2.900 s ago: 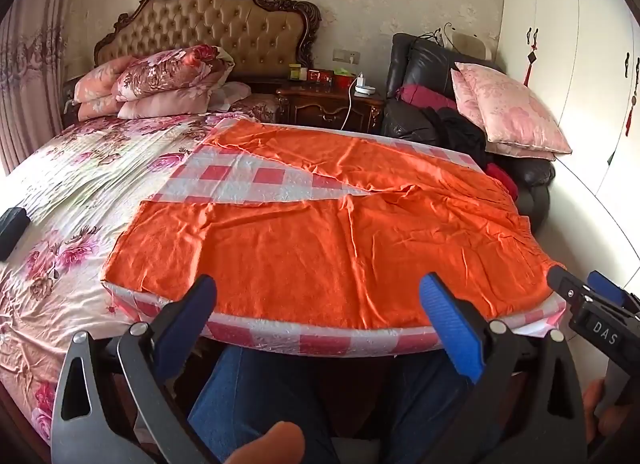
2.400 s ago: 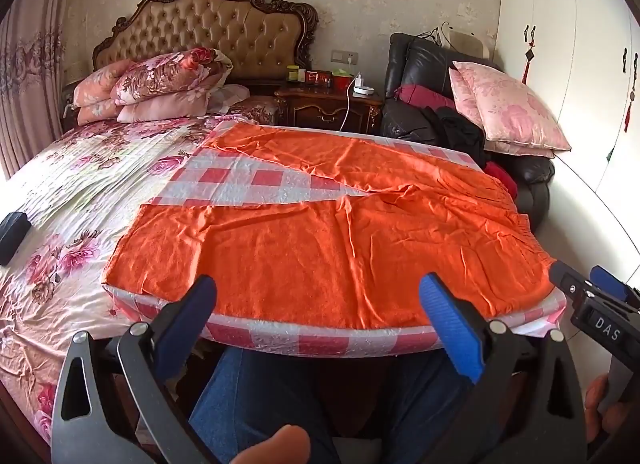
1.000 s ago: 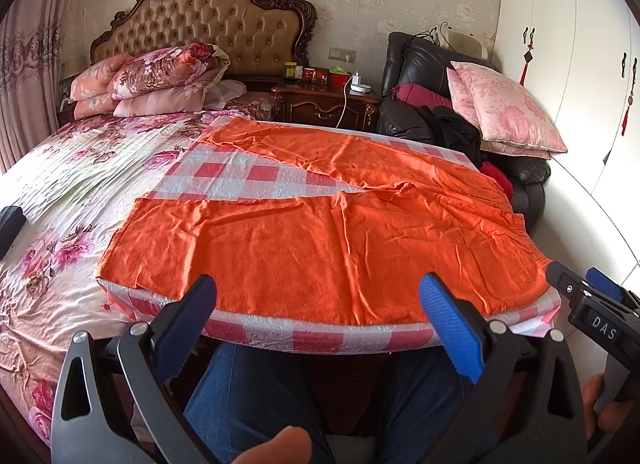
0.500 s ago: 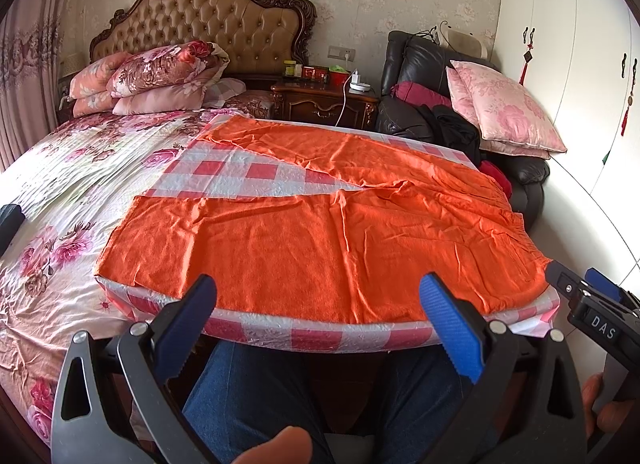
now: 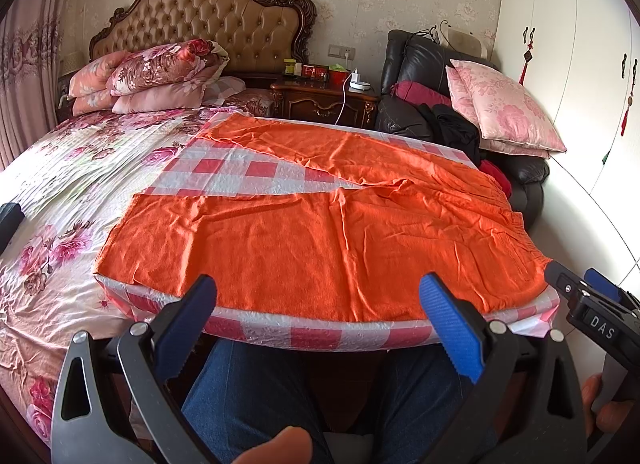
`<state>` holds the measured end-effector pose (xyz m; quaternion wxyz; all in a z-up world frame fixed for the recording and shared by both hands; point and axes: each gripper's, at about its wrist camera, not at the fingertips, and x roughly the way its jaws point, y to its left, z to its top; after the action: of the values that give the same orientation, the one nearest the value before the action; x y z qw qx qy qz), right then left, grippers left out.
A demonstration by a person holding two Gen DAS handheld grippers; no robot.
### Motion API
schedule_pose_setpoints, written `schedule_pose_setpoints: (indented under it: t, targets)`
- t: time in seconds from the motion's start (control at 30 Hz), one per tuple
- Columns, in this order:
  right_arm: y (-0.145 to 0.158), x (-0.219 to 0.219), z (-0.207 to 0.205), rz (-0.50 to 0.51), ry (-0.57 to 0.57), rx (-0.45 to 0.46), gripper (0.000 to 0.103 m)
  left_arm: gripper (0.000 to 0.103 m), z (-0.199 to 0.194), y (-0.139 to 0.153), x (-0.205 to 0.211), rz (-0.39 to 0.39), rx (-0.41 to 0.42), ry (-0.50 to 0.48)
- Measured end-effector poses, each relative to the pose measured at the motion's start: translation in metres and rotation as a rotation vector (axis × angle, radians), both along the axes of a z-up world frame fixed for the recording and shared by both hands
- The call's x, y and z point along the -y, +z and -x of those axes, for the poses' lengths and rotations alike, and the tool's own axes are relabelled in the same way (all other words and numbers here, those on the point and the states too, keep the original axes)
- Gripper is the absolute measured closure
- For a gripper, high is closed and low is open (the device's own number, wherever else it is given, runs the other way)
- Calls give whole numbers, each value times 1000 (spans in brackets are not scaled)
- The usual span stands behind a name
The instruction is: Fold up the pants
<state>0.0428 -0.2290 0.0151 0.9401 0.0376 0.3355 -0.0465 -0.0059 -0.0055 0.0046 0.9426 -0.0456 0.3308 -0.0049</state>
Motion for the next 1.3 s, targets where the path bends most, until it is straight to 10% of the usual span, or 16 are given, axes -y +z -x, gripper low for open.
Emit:
schedule_pose_setpoints:
  t: [0.53, 1.3]
  targets:
    - [-22, 48, -32, -108, -14, -68, 15, 2, -5, -29, 2, 25, -61, 16]
    - [-75, 172, -458, 217, 233, -518, 17, 2, -79, -74, -77, 75, -218, 121]
